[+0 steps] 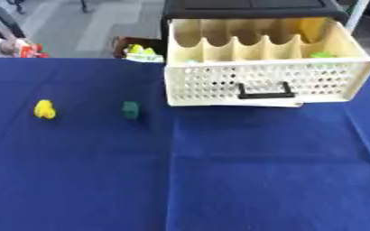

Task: Pick up objects from table and place into drawer.

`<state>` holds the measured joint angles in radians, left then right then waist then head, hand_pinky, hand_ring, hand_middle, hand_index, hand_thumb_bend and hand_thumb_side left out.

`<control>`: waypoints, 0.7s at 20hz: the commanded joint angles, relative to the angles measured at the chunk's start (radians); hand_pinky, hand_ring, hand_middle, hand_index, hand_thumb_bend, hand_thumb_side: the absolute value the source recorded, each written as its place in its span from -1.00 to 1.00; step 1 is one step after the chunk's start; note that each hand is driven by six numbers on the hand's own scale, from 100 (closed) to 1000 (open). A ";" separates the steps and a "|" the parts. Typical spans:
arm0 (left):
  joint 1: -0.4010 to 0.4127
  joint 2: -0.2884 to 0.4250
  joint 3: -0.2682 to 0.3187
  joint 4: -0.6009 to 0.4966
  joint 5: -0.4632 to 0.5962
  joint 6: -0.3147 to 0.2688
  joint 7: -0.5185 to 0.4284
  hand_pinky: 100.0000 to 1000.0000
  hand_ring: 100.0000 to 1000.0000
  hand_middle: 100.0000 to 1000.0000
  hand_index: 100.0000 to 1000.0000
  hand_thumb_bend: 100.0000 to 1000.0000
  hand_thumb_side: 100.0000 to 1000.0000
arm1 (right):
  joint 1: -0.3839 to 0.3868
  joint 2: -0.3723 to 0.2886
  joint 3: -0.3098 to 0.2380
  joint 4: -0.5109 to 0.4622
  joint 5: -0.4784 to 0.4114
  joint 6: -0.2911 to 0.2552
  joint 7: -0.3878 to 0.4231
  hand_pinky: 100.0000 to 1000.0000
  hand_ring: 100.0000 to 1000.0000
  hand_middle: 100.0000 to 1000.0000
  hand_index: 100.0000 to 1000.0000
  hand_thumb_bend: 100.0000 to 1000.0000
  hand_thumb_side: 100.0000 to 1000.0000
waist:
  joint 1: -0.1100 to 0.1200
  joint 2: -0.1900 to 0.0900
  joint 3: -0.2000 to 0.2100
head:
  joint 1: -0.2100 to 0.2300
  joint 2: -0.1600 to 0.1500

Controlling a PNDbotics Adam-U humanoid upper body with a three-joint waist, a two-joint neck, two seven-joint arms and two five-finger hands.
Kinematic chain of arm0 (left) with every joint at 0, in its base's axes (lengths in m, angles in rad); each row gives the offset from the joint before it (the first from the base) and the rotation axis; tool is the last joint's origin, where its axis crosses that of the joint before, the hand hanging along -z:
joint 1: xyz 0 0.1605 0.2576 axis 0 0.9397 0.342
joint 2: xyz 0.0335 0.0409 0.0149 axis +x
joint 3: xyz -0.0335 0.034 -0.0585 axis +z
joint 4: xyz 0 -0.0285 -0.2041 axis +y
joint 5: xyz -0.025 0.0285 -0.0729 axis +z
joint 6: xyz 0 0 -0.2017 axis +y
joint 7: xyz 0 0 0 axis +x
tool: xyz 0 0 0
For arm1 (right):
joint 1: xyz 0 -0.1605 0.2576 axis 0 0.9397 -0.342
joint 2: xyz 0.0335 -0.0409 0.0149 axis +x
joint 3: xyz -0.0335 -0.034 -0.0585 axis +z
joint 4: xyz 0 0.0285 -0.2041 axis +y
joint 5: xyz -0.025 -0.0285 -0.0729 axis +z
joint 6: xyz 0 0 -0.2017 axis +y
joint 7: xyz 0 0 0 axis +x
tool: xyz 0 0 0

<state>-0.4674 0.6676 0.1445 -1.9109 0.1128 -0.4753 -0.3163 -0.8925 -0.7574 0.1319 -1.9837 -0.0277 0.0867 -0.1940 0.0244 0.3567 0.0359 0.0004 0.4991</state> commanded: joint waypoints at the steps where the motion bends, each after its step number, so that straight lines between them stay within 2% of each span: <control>1: -0.056 0.104 -0.026 0.057 -0.078 -0.090 -0.048 0.06 0.37 0.25 0.82 -1.00 -0.62 | -0.011 0.000 -0.017 -0.016 0.001 -0.007 -0.018 0.43 -0.49 -0.54 0.45 -1.00 0.31 | 0.002 -0.028 -0.003 | -0.018 0.005; 3: -0.101 0.138 -0.049 0.116 -0.137 -0.166 -0.086 0.15 0.42 0.29 0.83 -1.00 -0.67 | -0.010 0.006 -0.021 -0.016 -0.001 -0.010 -0.024 0.43 -0.49 -0.53 0.45 -1.00 0.30 | 0.005 -0.030 -0.007 | -0.022 0.002; 6: -0.171 0.181 -0.094 0.222 -0.198 -0.272 -0.128 0.21 0.42 0.24 0.76 -1.00 -0.34 | -0.011 0.012 -0.022 -0.016 -0.004 -0.014 -0.030 0.43 -0.48 -0.53 0.45 -1.00 0.30 | 0.010 -0.032 -0.017 | -0.020 0.002; 8: -0.219 0.196 -0.125 0.299 -0.232 -0.340 -0.153 0.24 0.43 0.26 0.78 -1.00 -0.09 | -0.013 0.018 -0.022 -0.016 -0.006 -0.017 -0.030 0.43 -0.48 -0.53 0.45 -1.00 0.30 | 0.013 -0.032 -0.021 | -0.020 0.007; 10: -0.265 0.202 -0.155 0.372 -0.264 -0.402 -0.181 0.26 0.43 0.29 0.86 -1.00 0.04 | -0.017 0.025 -0.022 -0.016 -0.008 -0.020 -0.031 0.44 -0.48 -0.52 0.45 -1.00 0.30 | 0.016 -0.031 -0.027 | -0.017 0.007; 11: -0.290 0.202 -0.172 0.401 -0.276 -0.417 -0.197 0.27 0.44 0.32 0.94 -1.00 0.06 | -0.018 0.029 -0.022 -0.016 -0.009 -0.021 -0.030 0.44 -0.49 -0.53 0.45 -1.00 0.30 | 0.018 -0.030 -0.030 | -0.015 0.006; 14: -0.352 0.193 -0.214 0.461 -0.299 -0.430 -0.235 0.29 0.46 0.41 0.98 -1.00 -0.06 | -0.019 0.037 -0.023 -0.016 -0.012 -0.020 -0.029 0.45 -0.49 -0.52 0.45 -1.00 0.31 | 0.024 -0.024 -0.037 | -0.009 -0.004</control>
<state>-0.7993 0.8265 -0.0615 -1.4666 -0.1752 -0.7338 -0.3769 -0.8938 -0.7095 0.1233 -1.9837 -0.0307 0.0689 -0.2221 0.0493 0.3527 -0.0021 -0.0128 0.4991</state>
